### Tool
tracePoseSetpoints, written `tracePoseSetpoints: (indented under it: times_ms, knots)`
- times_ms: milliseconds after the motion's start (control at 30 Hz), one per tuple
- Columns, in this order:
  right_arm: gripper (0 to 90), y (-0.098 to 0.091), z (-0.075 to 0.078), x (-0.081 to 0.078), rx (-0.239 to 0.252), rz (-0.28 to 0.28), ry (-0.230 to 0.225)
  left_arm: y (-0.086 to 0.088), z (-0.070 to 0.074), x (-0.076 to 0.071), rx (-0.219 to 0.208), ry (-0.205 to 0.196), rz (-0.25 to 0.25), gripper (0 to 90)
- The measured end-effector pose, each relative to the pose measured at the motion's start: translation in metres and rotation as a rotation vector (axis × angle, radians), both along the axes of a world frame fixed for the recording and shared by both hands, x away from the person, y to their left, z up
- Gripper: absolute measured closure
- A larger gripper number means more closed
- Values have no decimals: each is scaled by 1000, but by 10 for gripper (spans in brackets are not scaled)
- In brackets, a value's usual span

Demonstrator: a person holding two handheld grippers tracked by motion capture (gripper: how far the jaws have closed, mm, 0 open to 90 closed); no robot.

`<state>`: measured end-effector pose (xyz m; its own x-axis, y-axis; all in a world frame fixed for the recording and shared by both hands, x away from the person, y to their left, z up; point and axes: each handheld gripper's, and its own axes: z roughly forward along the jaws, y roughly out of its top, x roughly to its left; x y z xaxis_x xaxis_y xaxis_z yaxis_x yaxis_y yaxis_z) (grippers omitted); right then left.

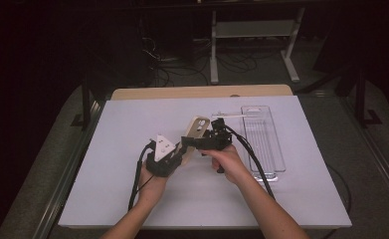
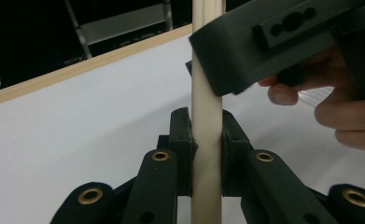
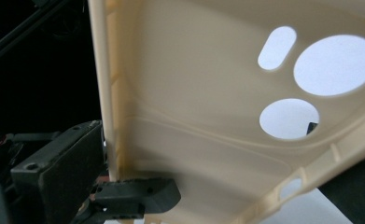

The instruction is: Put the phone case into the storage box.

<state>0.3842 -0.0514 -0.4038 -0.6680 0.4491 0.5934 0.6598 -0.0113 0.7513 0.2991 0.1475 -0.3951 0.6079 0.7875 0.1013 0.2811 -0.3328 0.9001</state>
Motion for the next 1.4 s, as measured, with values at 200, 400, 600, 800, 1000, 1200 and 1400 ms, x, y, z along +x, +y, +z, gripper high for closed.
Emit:
tracePoseSetpoints:
  times_ms: [200,400,600,800,1000,1200,1400]
  knots:
    - [17,0,0,0,18,-11,20,-5,-2,-3,-25,0,-2,788]
    - [48,-2,0,0,33,-20,27,-7,-3,-4,-23,0,-8,787]
    - [66,-3,0,0,26,-20,28,-8,-5,-4,-26,13,-13,785]
    - [83,-4,0,0,16,-25,33,-8,-6,-3,-16,12,-20,778]
    - [91,-4,0,0,19,-33,21,-9,-8,-2,-12,29,-29,637]
    - [94,-7,0,0,14,-48,17,-4,-5,0,-6,81,-69,465]
    - [95,-9,1,1,12,-54,11,9,-1,1,3,132,-126,352]
